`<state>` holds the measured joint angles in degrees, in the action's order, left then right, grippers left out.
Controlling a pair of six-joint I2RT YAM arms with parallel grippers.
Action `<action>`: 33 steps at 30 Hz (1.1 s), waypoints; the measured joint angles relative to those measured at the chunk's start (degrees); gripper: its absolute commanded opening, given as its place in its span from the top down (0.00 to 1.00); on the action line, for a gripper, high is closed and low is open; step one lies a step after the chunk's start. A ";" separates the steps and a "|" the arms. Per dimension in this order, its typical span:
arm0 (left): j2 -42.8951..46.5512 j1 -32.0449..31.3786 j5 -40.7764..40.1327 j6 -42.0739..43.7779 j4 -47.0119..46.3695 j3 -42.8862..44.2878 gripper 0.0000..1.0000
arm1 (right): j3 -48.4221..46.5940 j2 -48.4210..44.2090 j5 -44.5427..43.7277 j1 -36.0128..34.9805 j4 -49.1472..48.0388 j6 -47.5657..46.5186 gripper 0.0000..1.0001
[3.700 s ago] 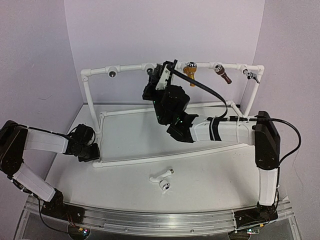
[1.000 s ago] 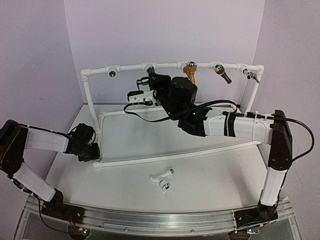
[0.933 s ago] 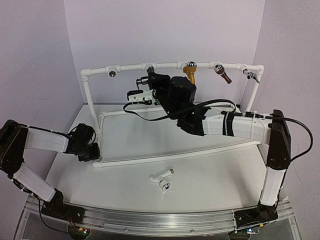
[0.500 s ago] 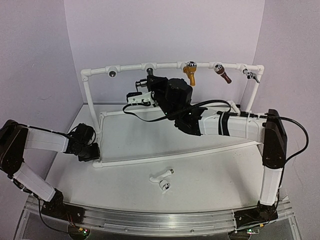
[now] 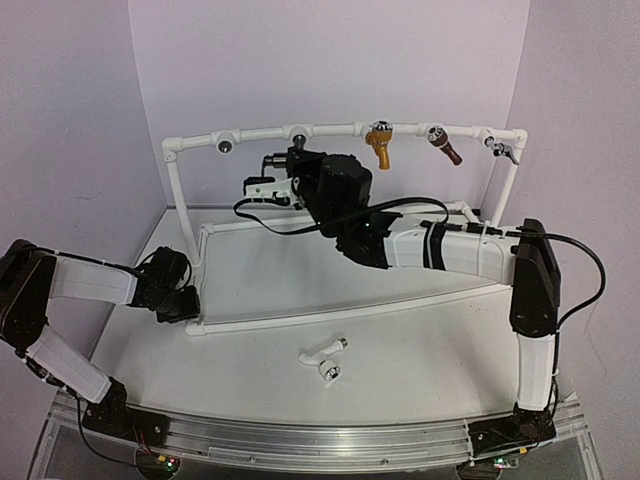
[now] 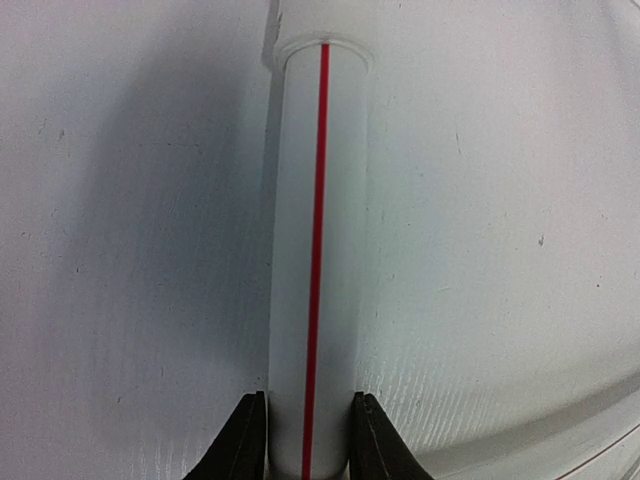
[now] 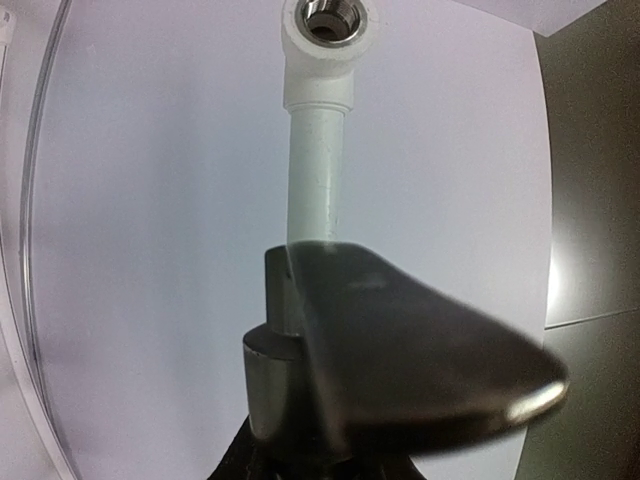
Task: Install the water faucets
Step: Screw the water faucet onto the adaptor.
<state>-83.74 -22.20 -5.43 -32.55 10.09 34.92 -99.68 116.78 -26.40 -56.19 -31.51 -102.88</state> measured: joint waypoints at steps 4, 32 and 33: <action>0.00 0.00 0.00 0.08 -0.01 0.00 1.00 | -0.07 0.01 -0.14 -0.04 0.01 2.17 1.00; 0.02 -0.07 -0.11 0.17 -0.04 0.00 1.00 | 2.25 -1.93 2.67 1.19 0.00 10.66 1.00; 0.02 -0.07 -0.12 0.17 -0.04 0.00 1.00 | 2.25 -1.93 2.62 1.19 -0.04 10.88 1.00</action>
<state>-83.73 -22.27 -5.55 -32.38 10.04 34.92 -97.43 114.85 -23.78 -55.00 -31.55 -91.99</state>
